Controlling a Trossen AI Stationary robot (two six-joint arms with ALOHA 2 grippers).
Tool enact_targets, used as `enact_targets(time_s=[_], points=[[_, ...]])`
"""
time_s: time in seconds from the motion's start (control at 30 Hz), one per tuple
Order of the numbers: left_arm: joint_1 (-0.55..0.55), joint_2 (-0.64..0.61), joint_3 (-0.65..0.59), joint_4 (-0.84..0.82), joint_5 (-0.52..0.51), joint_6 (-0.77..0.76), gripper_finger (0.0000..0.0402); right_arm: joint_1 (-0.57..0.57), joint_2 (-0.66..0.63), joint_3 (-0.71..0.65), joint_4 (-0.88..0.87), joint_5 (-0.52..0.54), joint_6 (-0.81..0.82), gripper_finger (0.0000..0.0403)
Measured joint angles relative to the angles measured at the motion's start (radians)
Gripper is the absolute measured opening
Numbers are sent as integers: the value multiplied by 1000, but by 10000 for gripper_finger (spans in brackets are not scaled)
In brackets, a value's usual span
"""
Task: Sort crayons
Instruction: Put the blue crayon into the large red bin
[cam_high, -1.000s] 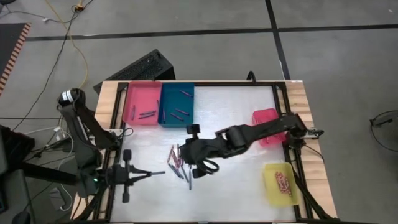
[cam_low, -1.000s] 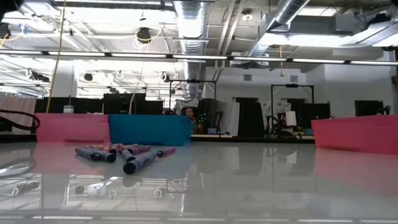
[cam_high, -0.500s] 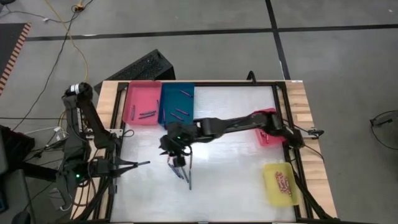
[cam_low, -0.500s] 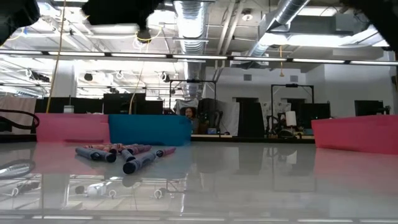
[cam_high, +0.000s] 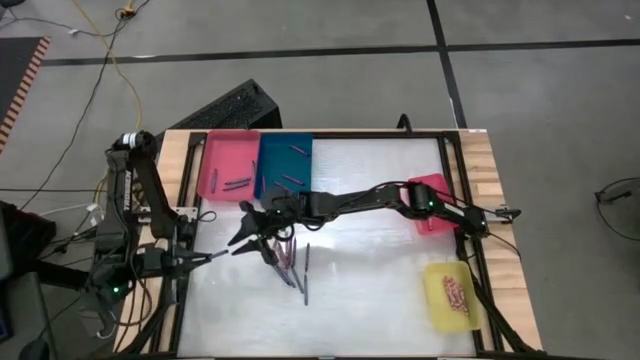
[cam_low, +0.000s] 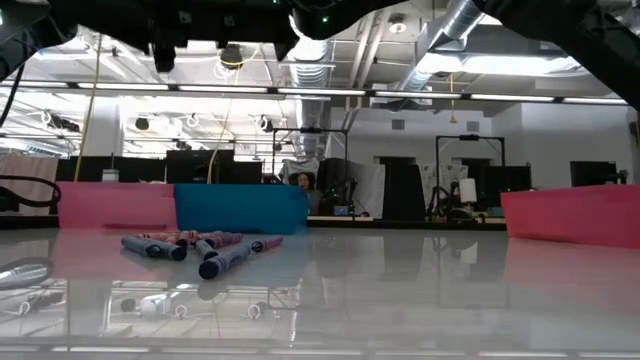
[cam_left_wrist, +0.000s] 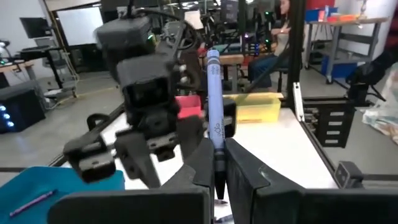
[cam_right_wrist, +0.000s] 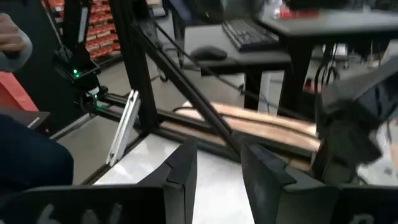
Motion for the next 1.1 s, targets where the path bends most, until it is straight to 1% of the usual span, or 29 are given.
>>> enact_targets(time_s=[0.17,0.4,0.53,0.63,0.73,0.8,0.87,1.0,1.1], points=[[1,0,0,-124,0,-147,5,-1,-9,0,50,-1,-45,122],[1,0,0,-305,0,-378,5,-25,-9,0,49,16,-64,122],[17,-13,0,-402,0,-501,5,-54,-40,-1,-24,-6,-60,122],[43,-30,0,-447,0,-539,5,-67,-94,0,-157,-33,-80,122],[71,-52,0,-461,8,-529,5,-66,-156,0,-312,-32,-155,122],[88,-67,0,-467,18,-503,5,-64,-191,1,-409,-9,-208,122],[101,-83,0,-486,24,-493,5,-66,-233,0,-560,9,-240,122],[135,-133,0,-557,46,-544,5,-84,-305,0,-830,62,-249,122],[151,-172,0,-568,87,-543,5,-87,-361,0,-983,104,-248,122]])
